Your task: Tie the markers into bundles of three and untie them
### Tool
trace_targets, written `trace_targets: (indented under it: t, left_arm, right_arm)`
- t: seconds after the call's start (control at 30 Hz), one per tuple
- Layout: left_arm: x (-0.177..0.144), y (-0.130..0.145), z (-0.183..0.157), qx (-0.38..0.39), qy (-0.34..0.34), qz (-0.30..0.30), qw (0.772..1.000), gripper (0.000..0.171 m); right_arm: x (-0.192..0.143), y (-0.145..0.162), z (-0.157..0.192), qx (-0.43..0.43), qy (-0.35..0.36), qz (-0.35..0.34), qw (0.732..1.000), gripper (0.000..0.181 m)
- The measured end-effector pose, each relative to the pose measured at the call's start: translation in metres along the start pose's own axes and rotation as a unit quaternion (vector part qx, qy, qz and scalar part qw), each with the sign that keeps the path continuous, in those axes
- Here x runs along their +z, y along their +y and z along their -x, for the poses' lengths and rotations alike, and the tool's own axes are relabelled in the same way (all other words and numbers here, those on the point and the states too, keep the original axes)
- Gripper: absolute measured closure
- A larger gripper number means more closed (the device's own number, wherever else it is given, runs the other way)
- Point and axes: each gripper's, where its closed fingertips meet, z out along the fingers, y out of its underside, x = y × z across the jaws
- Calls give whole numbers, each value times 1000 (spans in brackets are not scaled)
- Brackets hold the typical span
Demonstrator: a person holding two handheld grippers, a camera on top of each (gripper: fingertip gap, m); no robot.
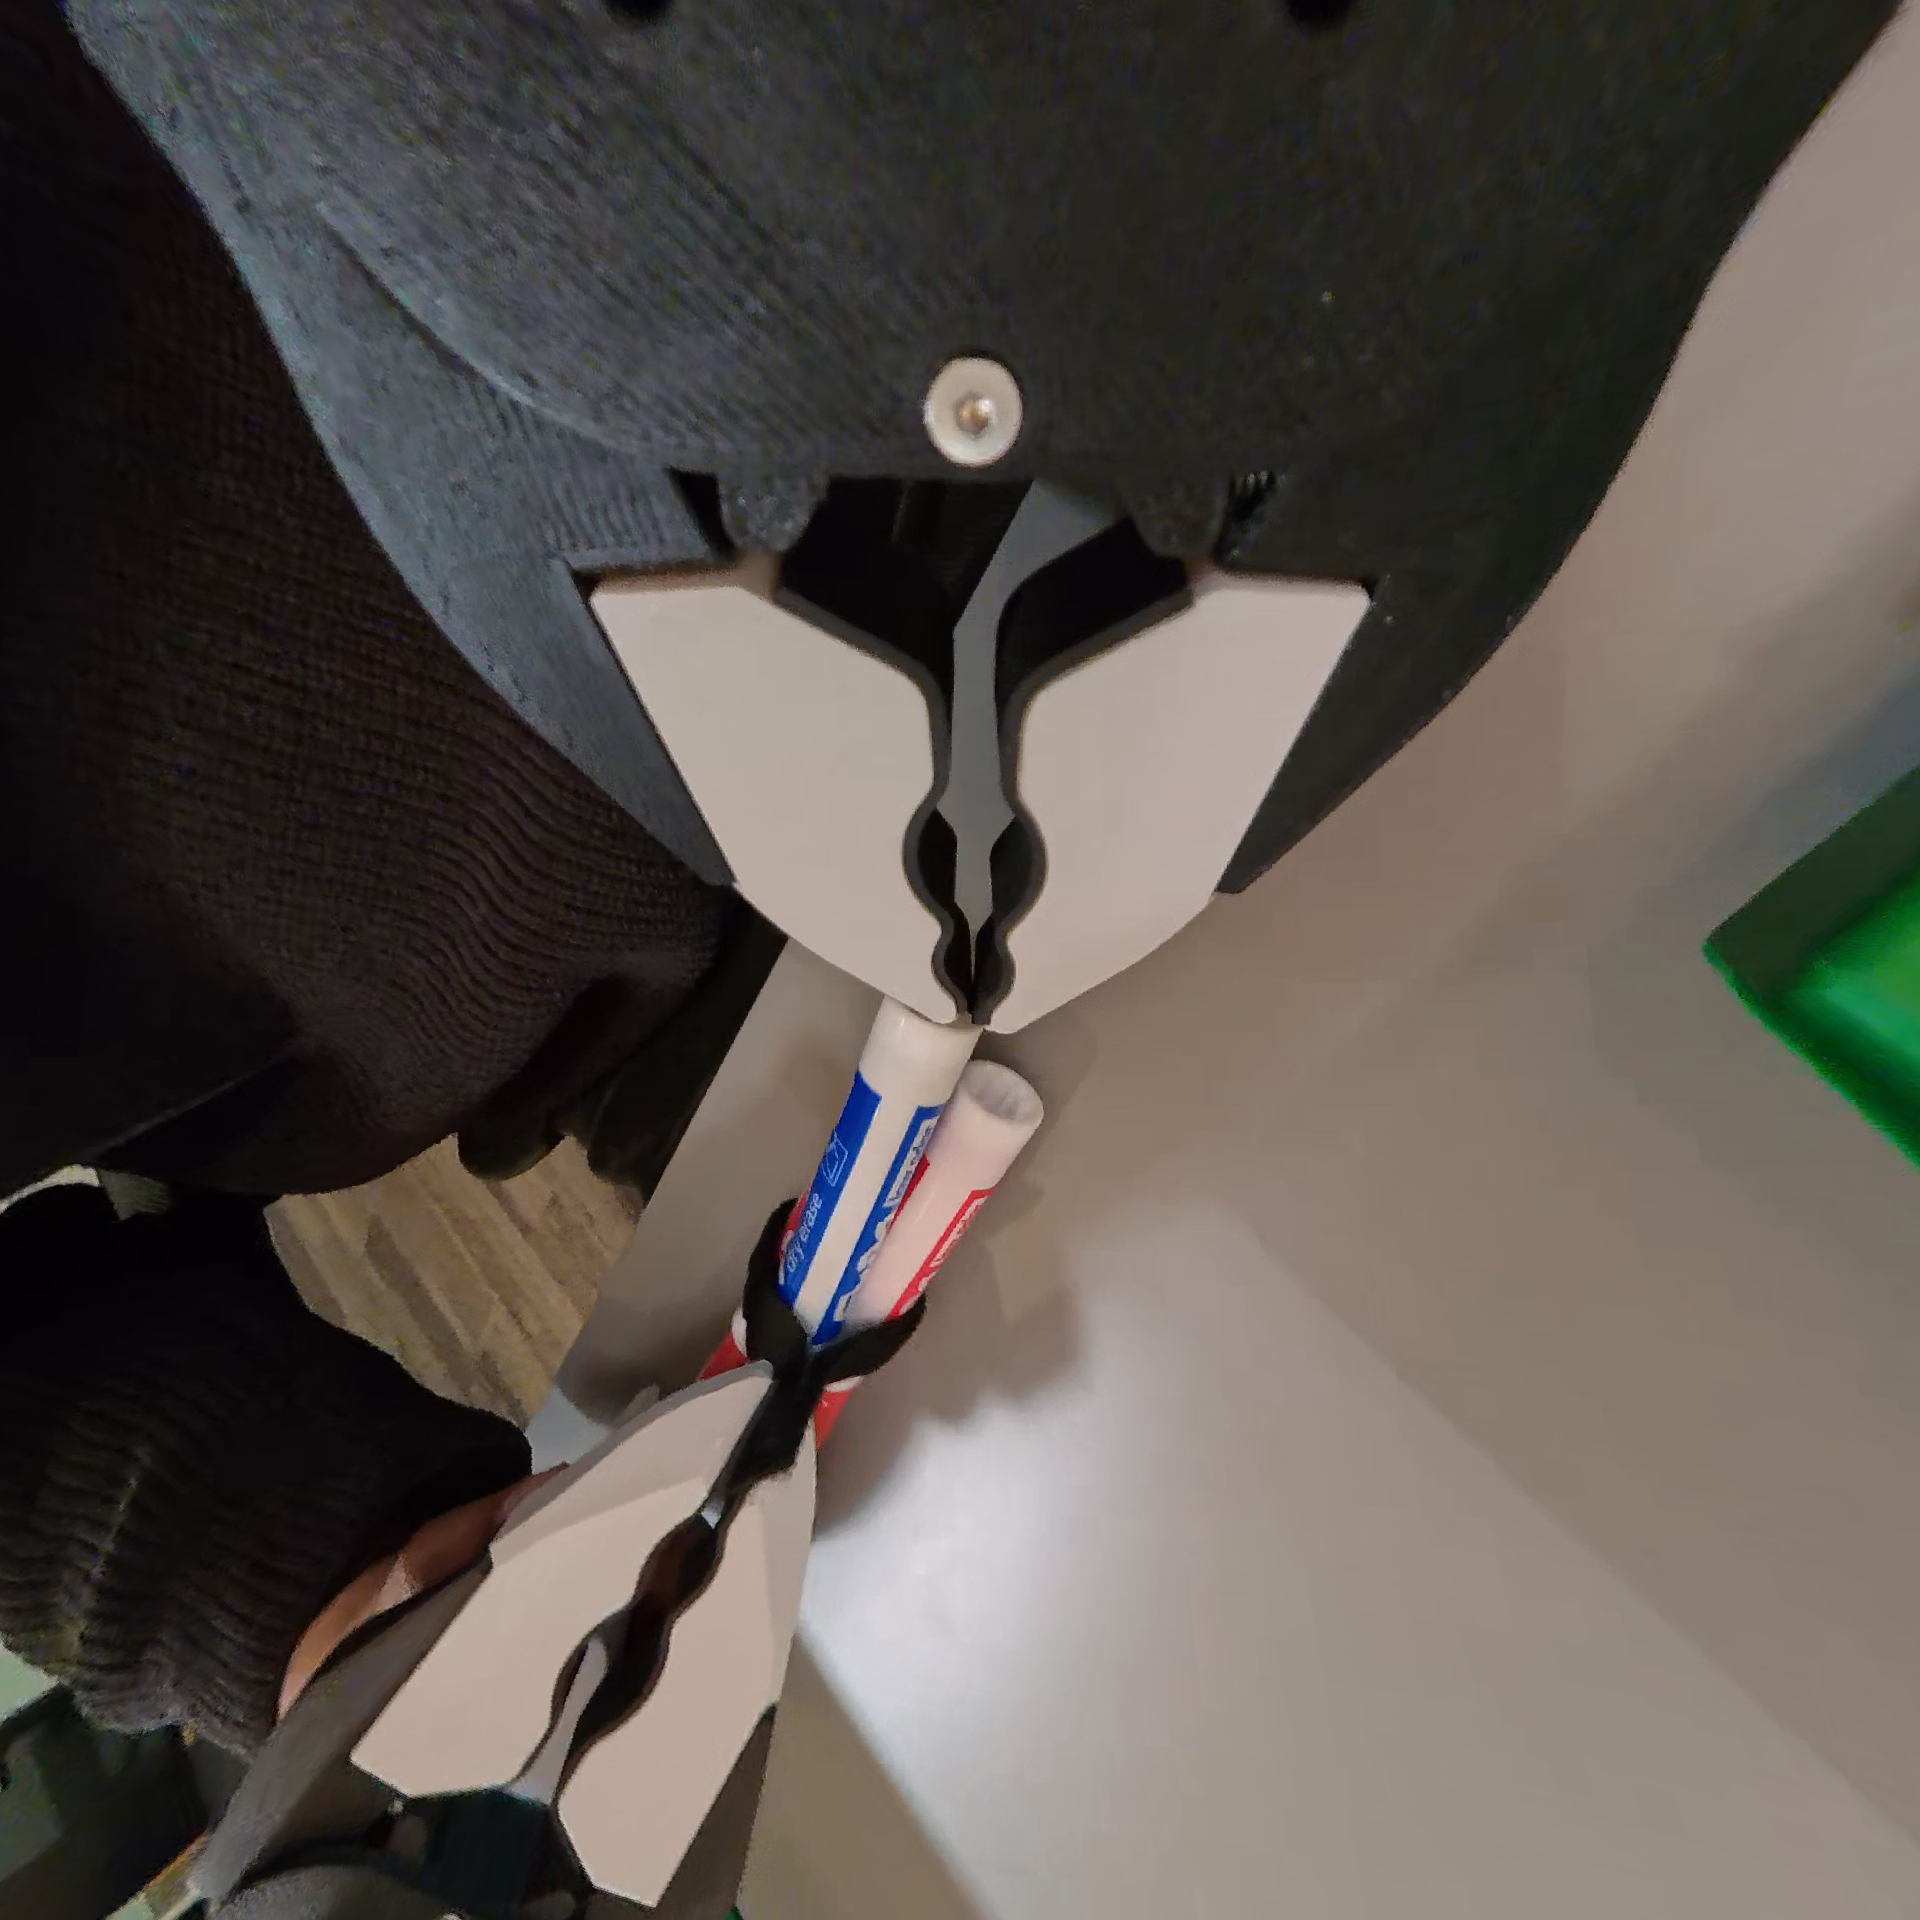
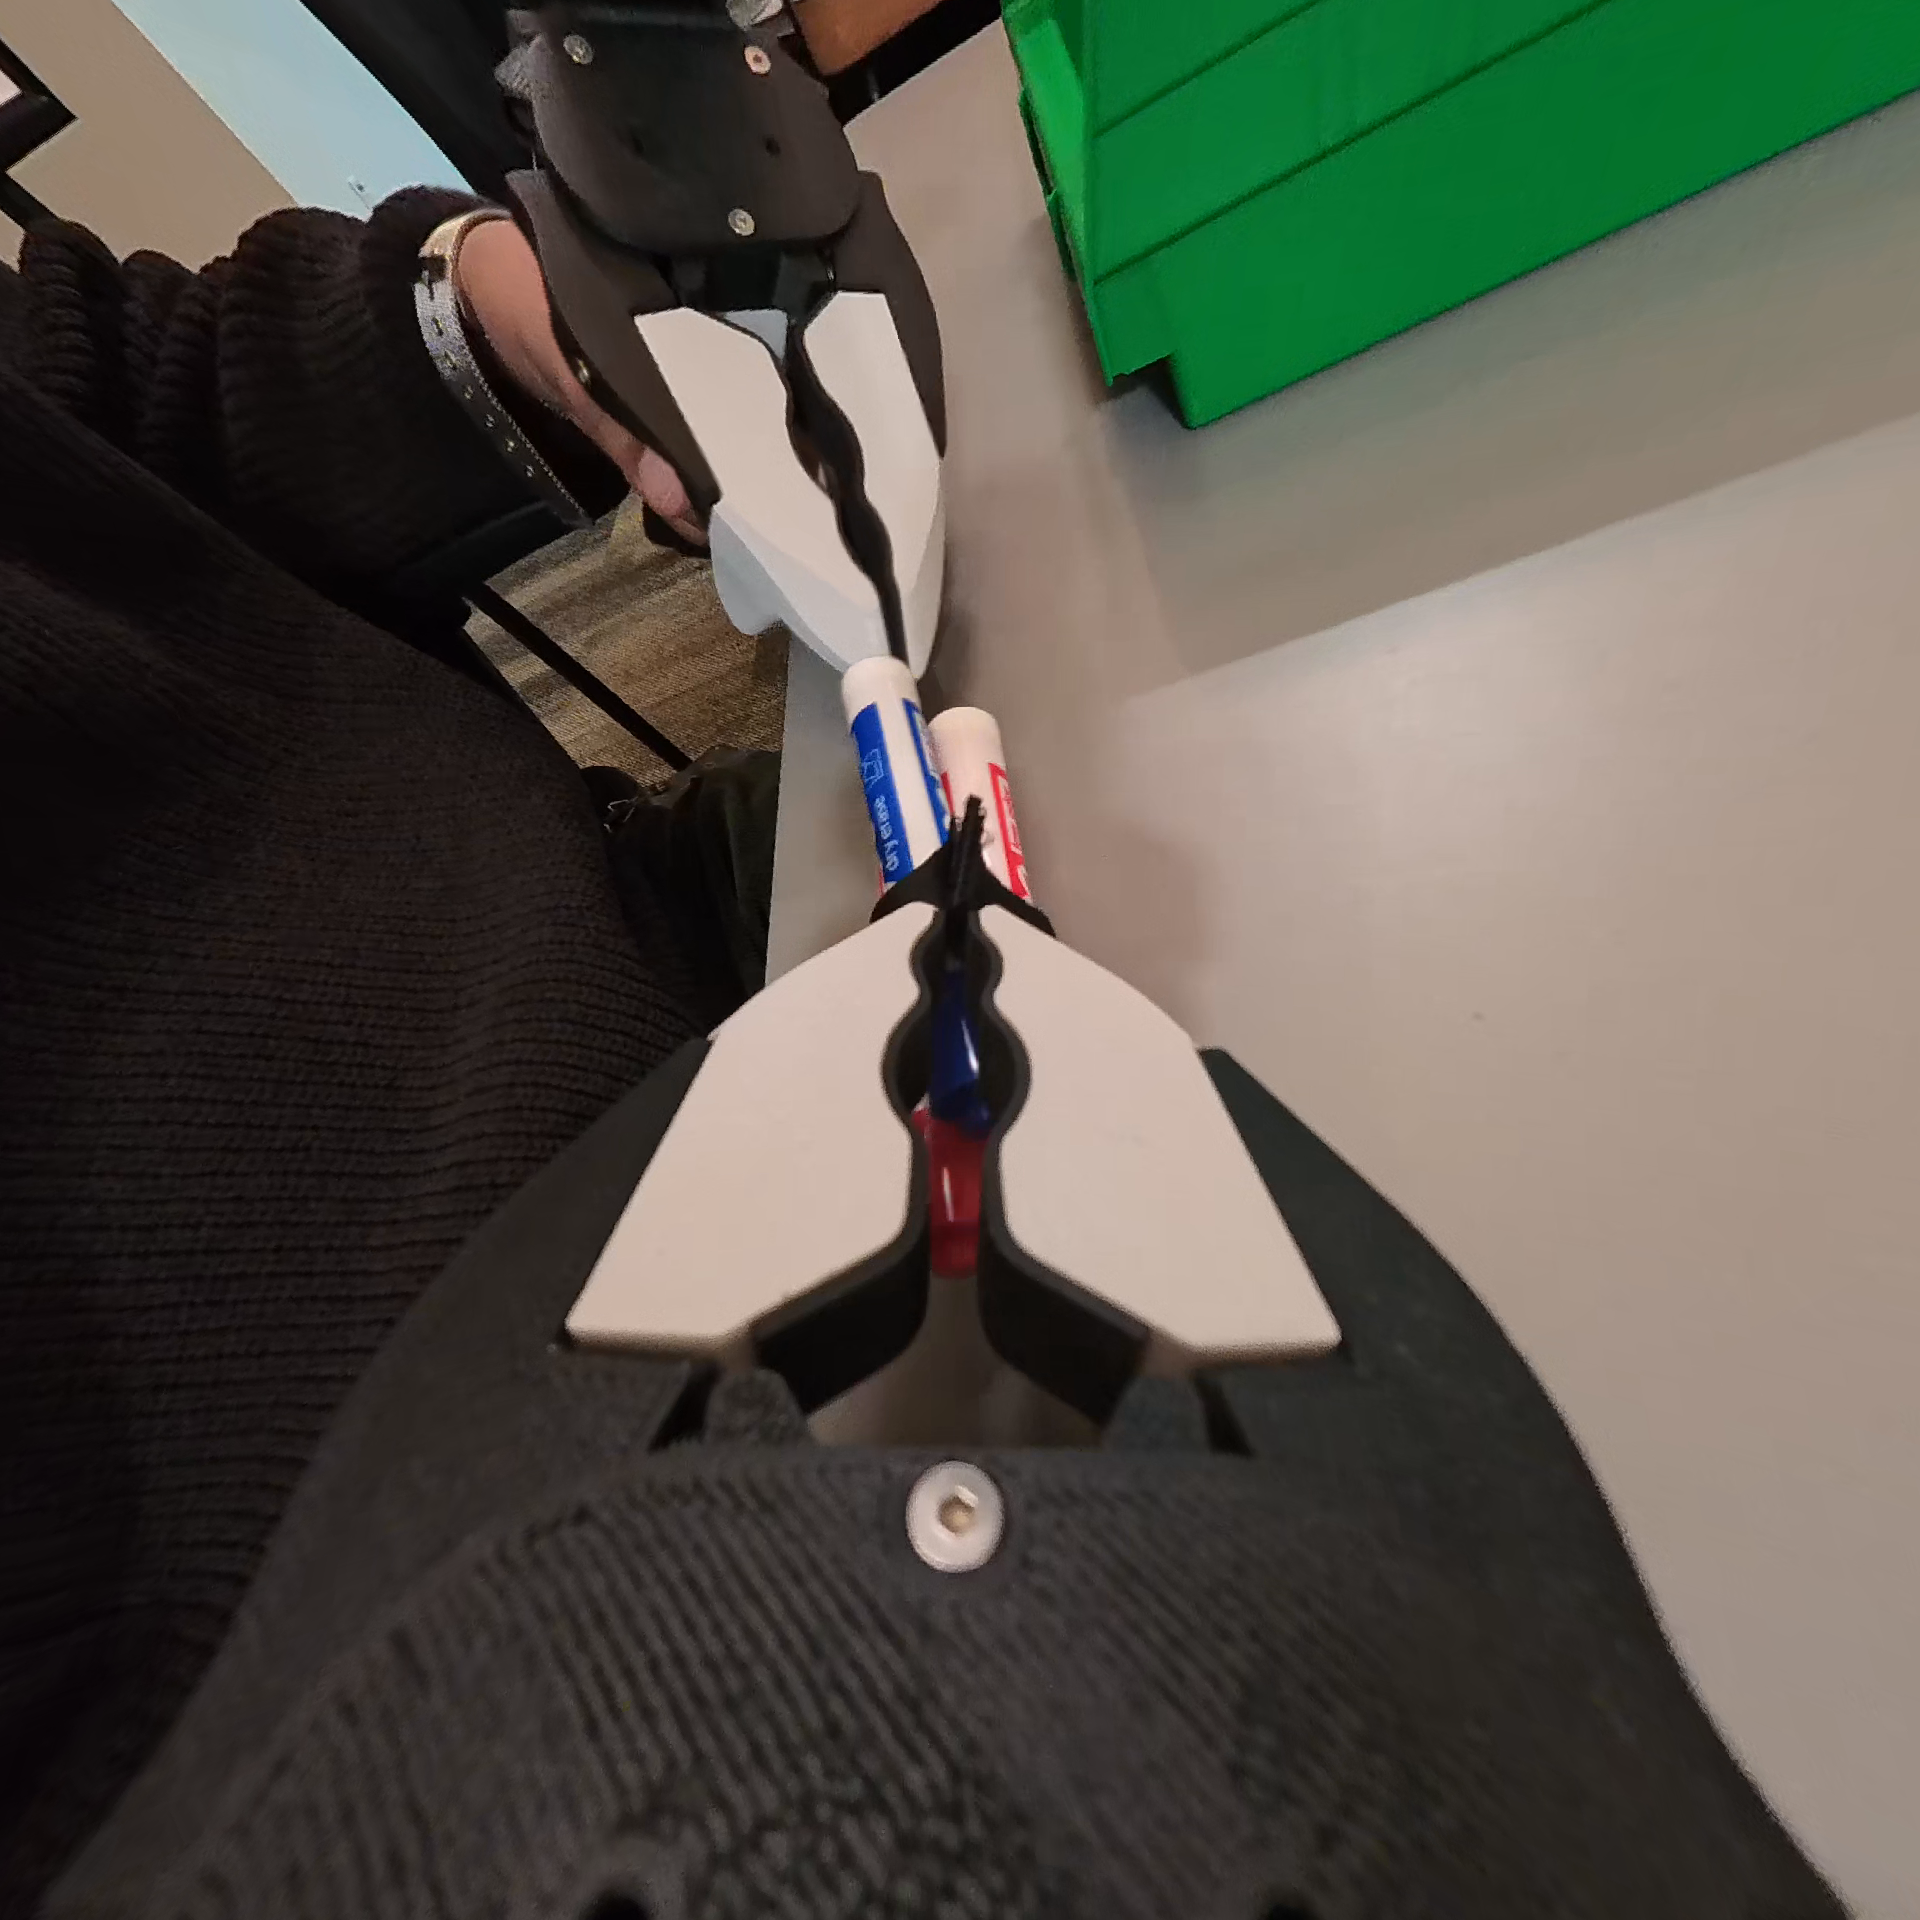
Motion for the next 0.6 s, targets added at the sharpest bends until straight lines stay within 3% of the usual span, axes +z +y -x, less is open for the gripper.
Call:
trace_targets:
  t: [0.2, 0.6]
  left_arm:
    - [3, -5, 2, -34, 5, -16, 999, 170]
    - [5, -7, -2, -29, 8, -18, 999, 169]
  right_arm:
    - [3, 1, 2, 0, -4, 3, 1000, 178]
    - [7, 0, 7, -13, -5, 5, 1000, 178]
